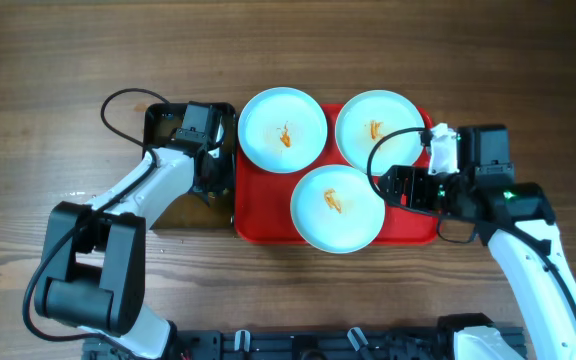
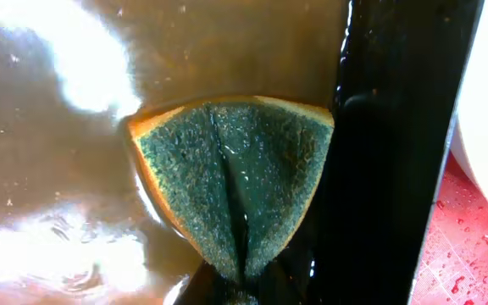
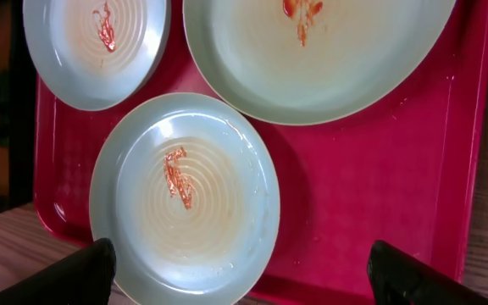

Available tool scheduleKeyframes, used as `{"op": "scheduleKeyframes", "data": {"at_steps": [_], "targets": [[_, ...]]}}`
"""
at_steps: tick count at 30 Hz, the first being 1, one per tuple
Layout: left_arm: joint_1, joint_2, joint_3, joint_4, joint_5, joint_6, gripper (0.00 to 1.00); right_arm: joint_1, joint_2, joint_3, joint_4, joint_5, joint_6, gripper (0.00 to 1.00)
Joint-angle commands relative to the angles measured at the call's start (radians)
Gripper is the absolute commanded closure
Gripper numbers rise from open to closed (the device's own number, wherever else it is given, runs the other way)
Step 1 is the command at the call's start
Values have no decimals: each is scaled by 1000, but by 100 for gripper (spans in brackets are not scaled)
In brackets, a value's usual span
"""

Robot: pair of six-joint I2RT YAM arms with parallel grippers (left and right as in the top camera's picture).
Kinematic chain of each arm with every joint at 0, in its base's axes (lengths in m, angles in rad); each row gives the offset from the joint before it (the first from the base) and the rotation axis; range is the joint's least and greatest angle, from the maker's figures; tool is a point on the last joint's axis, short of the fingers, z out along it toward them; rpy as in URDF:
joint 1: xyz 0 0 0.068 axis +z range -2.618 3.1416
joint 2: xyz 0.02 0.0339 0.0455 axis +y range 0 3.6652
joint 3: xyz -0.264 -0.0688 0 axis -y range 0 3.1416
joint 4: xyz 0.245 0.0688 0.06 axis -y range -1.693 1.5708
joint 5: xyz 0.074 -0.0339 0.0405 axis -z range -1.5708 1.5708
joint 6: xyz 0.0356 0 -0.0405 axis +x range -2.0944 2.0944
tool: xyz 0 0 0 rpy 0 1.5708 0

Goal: Clean dirty plates on tray and stack at the side
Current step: 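Grasp the green sponge with the left gripper and the front plate's rim with the right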

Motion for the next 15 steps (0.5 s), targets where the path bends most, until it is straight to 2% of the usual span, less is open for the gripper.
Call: {"op": "scheduleKeyframes", "data": {"at_steps": [1, 2, 3, 5, 10, 12, 15], "targets": [[-6, -68, 14, -20, -2, 2, 96, 4, 43, 20, -30, -21, 7, 11], [-6, -93, 14, -28, 3, 2, 96, 4, 57, 19, -32, -21, 7, 17], [-6, -130, 14, -49, 25, 3, 96, 4, 79, 14, -31, -21, 8, 28], [-6, -169, 14, -81, 55, 6, 96, 4, 130, 14, -38, -21, 8, 40], [-6, -193, 14, -110, 58, 2, 96, 4, 328, 14, -26, -47, 7, 55], [-6, -193, 14, -110, 59, 2, 96, 4, 397, 14, -14, -47, 7, 57], [-6, -193, 14, -110, 59, 2, 96, 5, 484, 14, 8, -79, 2, 73]]}}
